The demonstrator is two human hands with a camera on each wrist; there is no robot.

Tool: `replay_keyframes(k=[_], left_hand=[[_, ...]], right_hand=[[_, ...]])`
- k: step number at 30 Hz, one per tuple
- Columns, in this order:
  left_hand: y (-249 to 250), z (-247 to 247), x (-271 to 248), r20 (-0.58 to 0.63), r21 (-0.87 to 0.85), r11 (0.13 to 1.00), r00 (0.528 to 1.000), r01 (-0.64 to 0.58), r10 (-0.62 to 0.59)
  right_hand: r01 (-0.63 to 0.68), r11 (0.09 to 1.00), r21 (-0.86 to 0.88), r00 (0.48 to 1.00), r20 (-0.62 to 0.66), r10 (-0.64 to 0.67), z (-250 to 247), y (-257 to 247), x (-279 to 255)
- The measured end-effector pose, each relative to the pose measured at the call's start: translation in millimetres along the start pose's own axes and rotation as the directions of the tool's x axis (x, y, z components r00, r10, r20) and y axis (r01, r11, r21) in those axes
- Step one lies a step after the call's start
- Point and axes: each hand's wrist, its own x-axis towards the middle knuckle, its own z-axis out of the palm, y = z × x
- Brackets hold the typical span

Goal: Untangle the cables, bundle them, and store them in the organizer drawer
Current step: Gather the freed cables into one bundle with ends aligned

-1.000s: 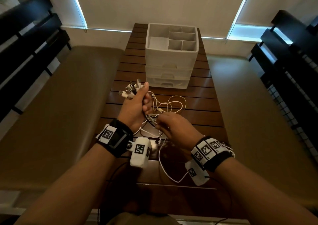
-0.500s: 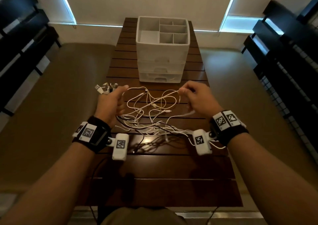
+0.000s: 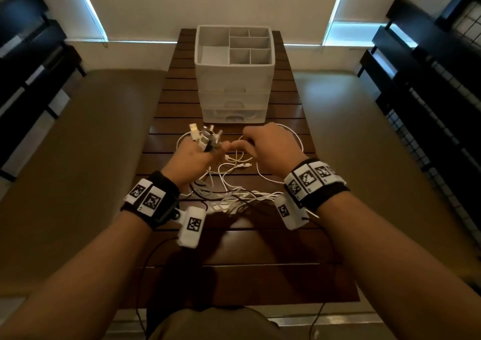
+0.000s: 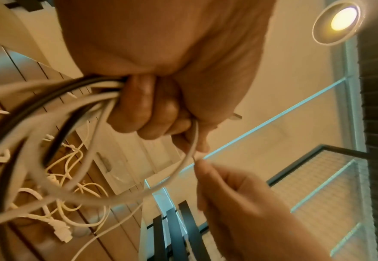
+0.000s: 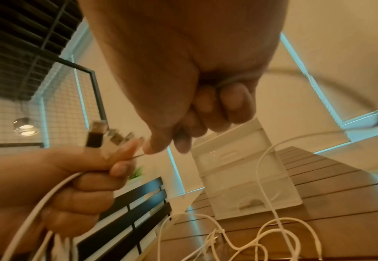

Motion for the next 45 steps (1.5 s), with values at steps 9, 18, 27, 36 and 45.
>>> replay_keyframes(k=[9, 18, 27, 36, 45], left_hand=[[-25, -19, 2, -0.351, -0.361, 0.913, 0.879, 0.190, -0.322], [-33, -5, -3, -0.146, -0.143, 0.919, 0.910, 0.368, -0.388], [13, -11, -12, 0.193, -0.140, 0.980, 0.975, 0.140, -0.111], [-3, -33, -8, -0.205, -0.533, 0.844, 0.959, 0.060, -0.198], [0, -24, -9, -0.108, -0.746, 0.665, 0.984, 0.014, -0.143]], right_hand=[[-0.313, 0.871, -0.378, 0.934, 0.047, 0.355, -5, 56, -39], [-0.198, 0.926, -0.320, 0.950, 0.171, 0.263, 8, 28, -31], [0.007, 0.836, 0.548, 0.970, 0.201, -0.140, 21, -26, -19], [-0.165, 0.943, -0.289, 0.743, 0.593, 0.312, 26, 32, -55], [-0.146, 0.982, -0.117, 0.874, 0.449, 0.184, -7, 9, -39]])
